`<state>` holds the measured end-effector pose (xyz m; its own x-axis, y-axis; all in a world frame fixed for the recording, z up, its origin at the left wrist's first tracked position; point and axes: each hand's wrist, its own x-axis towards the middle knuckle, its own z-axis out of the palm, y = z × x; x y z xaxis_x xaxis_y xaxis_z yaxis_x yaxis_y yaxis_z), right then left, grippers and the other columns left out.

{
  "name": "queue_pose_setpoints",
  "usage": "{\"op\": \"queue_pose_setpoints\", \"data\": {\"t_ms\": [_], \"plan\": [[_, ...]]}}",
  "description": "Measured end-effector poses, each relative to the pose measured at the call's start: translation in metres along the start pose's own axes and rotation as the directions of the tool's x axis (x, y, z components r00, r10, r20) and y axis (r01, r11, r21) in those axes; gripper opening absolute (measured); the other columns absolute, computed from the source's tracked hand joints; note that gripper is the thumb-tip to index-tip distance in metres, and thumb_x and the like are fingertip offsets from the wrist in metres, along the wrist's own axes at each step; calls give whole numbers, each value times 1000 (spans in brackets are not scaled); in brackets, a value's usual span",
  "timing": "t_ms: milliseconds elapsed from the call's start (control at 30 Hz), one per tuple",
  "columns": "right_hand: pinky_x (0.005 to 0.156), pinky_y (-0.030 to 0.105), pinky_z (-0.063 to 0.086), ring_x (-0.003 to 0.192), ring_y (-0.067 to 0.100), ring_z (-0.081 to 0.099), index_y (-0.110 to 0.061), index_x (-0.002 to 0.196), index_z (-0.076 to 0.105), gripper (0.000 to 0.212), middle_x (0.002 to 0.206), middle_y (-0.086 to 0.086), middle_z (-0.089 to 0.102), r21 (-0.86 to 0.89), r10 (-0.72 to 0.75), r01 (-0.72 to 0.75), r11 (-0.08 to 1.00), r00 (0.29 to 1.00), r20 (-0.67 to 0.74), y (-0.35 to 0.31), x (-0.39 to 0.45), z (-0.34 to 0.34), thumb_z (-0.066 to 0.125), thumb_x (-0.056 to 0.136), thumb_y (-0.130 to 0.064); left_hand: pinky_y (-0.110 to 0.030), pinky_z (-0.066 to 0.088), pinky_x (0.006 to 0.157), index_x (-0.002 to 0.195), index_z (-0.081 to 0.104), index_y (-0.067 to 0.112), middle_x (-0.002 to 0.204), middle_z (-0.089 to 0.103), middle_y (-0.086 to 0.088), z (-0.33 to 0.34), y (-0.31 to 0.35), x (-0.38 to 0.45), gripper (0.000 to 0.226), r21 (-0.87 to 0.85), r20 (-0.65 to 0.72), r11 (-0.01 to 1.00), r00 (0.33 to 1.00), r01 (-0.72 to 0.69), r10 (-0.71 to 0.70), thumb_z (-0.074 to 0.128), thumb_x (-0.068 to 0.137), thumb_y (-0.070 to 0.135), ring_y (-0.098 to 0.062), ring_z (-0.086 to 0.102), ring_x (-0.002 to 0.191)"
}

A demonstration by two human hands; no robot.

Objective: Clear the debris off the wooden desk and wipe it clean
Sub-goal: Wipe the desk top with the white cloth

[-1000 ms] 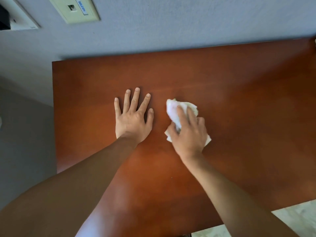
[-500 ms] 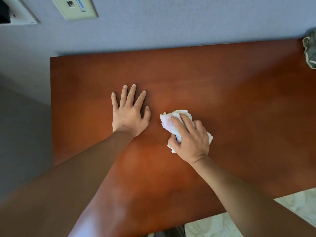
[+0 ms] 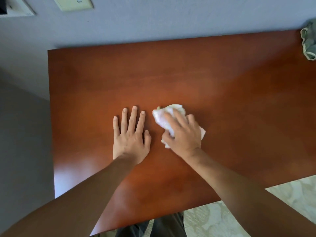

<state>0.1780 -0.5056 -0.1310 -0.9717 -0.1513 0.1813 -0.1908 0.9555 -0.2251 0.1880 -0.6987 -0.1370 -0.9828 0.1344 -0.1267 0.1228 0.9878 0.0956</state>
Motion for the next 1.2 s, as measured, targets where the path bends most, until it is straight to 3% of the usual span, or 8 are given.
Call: {"op": "queue_pose_setpoints", "data": {"t_ms": [133, 267, 300, 500, 667, 867, 1067, 1200], "plan": [[63, 39, 48, 79, 26, 45, -25, 126, 67, 54, 131, -5, 63, 42, -306, 303, 952, 944, 124, 10, -15, -12, 66, 73, -32, -59, 7, 127, 165, 21, 20, 174, 11, -6, 0, -1, 2, 68, -36, -19, 999, 1000, -9, 9, 25, 102, 44, -33, 3, 160], [63, 34, 44, 80, 26, 44, -26, 126, 68, 53, 131, -8, 63, 42, 231, -231, 972, 973, -12, 4, -10, -10, 65, 73, -30, -58, 7, 127, 165, 22, 21, 173, 14, -5, -1, 3, 2, 67, -62, -25, 998, 1000, 9, -11, 26, 102, 41, -31, 3, 161], [65, 34, 43, 81, 26, 44, -26, 131, 66, 57, 134, -7, 62, 58, 256, -255, 965, 967, -15, -11, -14, -6, 66, 74, -30, -58, 7, 128, 165, 23, 22, 174, 13, -5, -2, 4, 2, 67, -66, -19, 998, 1000, 12, -13, 27, 101, 41, -31, 3, 161], [63, 41, 50, 78, 28, 48, -18, 127, 69, 56, 133, 0, 66, 17, -214, 213, 977, 975, 68, 2, -31, -9, 67, 73, -33, -57, 6, 128, 165, 21, 22, 174, 10, -3, -1, 0, 1, 67, -70, -14, 998, 1000, 4, -5, 29, 101, 41, -30, 1, 161], [69, 37, 44, 80, 27, 44, -22, 134, 66, 57, 138, -3, 63, 48, 227, -225, 973, 973, -46, -19, -30, -3, 64, 77, -29, -57, 4, 128, 166, 21, 23, 174, 10, -3, 1, 1, 2, 67, -75, -22, 997, 1000, 19, -21, 27, 102, 42, -29, 0, 161], [64, 42, 50, 75, 29, 48, -15, 128, 71, 54, 139, 3, 65, 64, -284, 281, 958, 957, 56, -3, -49, -12, 66, 76, -29, -57, 6, 128, 165, 22, 22, 174, 12, -3, 3, -3, 1, 66, -63, -40, 998, 999, -4, 2, 30, 103, 42, -30, 2, 161], [67, 38, 44, 76, 28, 44, -17, 133, 68, 57, 143, -2, 63, 33, 148, -146, 989, 987, -69, -7, -53, -7, 64, 76, -26, -56, 4, 128, 165, 23, 22, 173, 14, -3, 1, 1, 2, 65, -80, -39, 997, 999, 12, -15, 26, 102, 40, -30, 3, 161], [64, 40, 50, 77, 27, 50, -16, 128, 71, 55, 142, 2, 64, 102, -193, 189, 977, 980, 36, -24, -84, -11, 66, 75, -25, -55, 3, 129, 165, 21, 24, 174, 11, -1, 1, 0, 1, 65, -79, -28, 997, 999, 16, -18, 24, 102, 41, -28, 0, 161]]}}
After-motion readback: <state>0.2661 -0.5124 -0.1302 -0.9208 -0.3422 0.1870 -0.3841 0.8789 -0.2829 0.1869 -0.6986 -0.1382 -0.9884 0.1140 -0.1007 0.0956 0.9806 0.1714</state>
